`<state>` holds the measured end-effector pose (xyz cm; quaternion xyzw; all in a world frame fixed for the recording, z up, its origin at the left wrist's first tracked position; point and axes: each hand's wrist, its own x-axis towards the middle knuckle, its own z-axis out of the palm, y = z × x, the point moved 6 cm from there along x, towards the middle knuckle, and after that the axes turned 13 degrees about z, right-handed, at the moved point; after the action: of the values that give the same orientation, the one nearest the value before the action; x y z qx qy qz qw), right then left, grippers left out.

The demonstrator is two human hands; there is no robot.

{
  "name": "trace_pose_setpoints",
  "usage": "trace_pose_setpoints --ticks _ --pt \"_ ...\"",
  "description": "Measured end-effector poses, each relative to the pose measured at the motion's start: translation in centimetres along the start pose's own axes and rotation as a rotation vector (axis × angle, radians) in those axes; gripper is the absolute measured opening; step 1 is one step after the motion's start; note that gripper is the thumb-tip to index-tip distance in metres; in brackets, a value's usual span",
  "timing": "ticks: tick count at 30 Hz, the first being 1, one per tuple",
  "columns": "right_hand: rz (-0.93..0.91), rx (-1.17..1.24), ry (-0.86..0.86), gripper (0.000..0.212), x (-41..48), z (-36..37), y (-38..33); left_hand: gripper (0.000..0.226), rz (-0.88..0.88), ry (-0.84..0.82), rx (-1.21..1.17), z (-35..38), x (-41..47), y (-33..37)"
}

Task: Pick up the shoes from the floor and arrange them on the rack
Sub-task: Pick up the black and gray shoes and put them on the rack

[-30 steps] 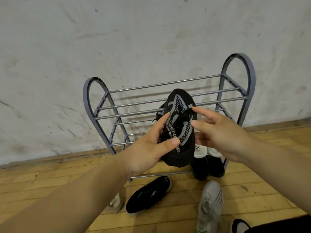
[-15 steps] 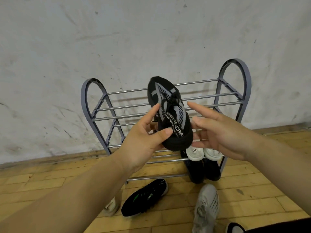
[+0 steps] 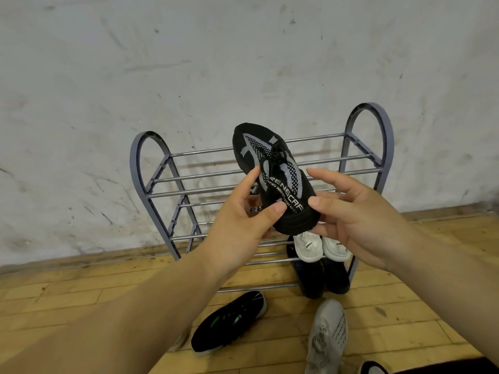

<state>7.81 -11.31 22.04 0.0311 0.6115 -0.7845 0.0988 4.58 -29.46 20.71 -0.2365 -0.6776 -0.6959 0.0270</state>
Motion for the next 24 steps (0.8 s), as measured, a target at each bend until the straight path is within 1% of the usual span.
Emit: trace_pose_setpoints --ticks 6,9,10,12,13,14,16,18,20,22,24 --pt "0.033 -0.024 -0.011 0.040 -0.5 -1.0 0.1 0.075 0.037 -0.028 0.134 0.6 -0.3 0.3" --pt "0.090 -0.048 -0.040 0.037 -0.6 -1.7 -0.1 0.085 0.061 -0.119 0.207 0.6 -0.6 0.2" --pt "0.126 -0.052 -0.061 0.037 -0.5 -2.3 -0.2 0.090 0.077 -0.171 0.268 0.6 -0.8 0.3" --pt "0.215 -0.092 -0.117 0.037 -0.4 -4.0 -0.4 0.095 0.128 -0.262 0.548 0.1 -1.1 0.5" --pt "0.274 -0.138 -0.139 0.039 -0.3 -5.0 -0.1 0.093 0.148 -0.291 0.671 -0.2 -1.2 0.4" --pt "0.345 -0.199 -0.146 0.041 -0.1 -6.1 0.4 0.088 0.152 -0.306 0.733 -0.7 -1.3 0.0" --pt "0.492 -0.311 -0.105 0.040 0.1 -8.1 2.0 0.071 0.088 -0.330 0.741 -1.6 -1.4 -1.8" --pt "0.593 -0.376 -0.034 0.036 0.5 -9.6 3.5 0.063 0.014 -0.394 0.806 -2.4 -1.4 -4.0" --pt "0.640 -0.404 0.037 0.034 1.0 -10.7 4.4 0.065 -0.046 -0.442 0.868 -3.1 -1.2 -6.0" --pt "0.648 -0.405 0.099 0.035 1.7 -11.6 4.8 0.071 -0.091 -0.441 0.886 -3.5 -0.8 -7.6" --pt "0.647 -0.352 0.143 0.037 2.4 -12.1 5.0 0.078 -0.107 -0.429 0.926 -3.7 0.1 -9.1"
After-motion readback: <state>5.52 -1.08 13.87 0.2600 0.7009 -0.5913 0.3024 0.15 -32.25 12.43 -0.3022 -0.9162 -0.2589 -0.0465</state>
